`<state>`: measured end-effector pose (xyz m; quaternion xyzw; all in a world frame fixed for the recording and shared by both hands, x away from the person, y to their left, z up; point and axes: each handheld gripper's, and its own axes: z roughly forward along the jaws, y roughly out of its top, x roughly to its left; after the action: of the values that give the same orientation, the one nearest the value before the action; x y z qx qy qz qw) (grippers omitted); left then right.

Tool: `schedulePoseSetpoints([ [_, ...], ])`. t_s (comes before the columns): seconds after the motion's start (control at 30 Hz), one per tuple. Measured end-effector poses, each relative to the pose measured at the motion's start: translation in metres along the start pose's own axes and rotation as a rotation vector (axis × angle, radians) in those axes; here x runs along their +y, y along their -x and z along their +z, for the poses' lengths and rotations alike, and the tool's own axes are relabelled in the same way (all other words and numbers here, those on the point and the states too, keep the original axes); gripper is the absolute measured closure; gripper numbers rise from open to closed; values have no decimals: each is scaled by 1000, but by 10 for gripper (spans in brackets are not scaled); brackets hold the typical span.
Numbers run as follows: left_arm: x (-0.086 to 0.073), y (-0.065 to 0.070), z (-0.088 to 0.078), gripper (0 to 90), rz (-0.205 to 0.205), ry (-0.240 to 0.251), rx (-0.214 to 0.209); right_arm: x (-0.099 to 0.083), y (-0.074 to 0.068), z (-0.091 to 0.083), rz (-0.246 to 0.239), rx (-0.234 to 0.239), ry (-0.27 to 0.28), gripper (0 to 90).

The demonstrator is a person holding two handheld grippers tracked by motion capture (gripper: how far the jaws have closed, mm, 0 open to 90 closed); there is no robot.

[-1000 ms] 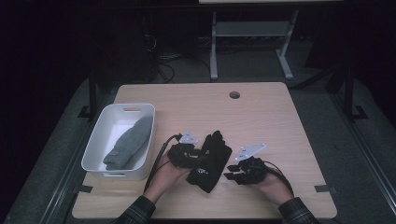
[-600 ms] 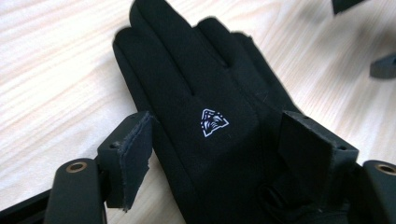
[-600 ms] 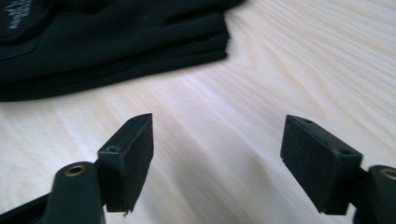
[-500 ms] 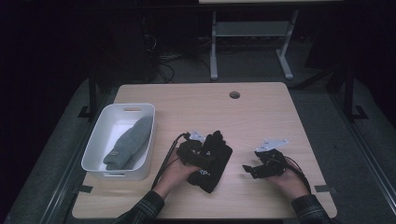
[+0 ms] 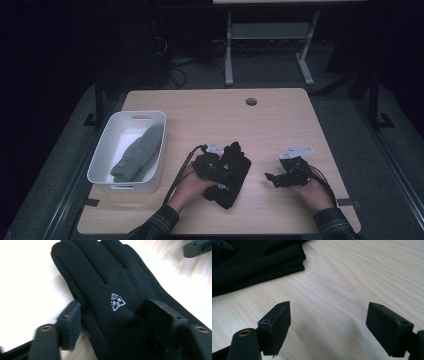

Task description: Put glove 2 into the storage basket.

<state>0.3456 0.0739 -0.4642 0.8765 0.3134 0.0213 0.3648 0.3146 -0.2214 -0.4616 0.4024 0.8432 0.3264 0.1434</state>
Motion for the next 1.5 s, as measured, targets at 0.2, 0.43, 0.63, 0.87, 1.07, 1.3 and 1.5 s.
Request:
schedulePoseSetpoints([
  [0.2, -2, -4, 0, 652, -43, 1, -123, -1, 4, 2, 9, -31, -10, 207],
  [0.43, 1, -6, -3, 722, -44, -14, -153, -5, 10, 8, 35, -61, -30, 164],
  [0.63, 7, -5, -20, 724, -35, 0, -163, -7, 15, 10, 62, -47, -20, 135],
  [0.87, 19, -8, -52, 721, -24, 18, -139, -16, 19, 14, 69, -46, 60, 43],
  [1.07, 27, -16, -79, 719, -38, 48, -127, -15, 19, 15, 79, -51, 56, 32],
  [1.3, 37, -26, -112, 718, -31, 61, -91, -15, 19, 15, 80, -50, 57, 32],
  [1.5, 37, -42, -144, 717, -47, 78, -48, -15, 19, 15, 83, -52, 56, 32],
])
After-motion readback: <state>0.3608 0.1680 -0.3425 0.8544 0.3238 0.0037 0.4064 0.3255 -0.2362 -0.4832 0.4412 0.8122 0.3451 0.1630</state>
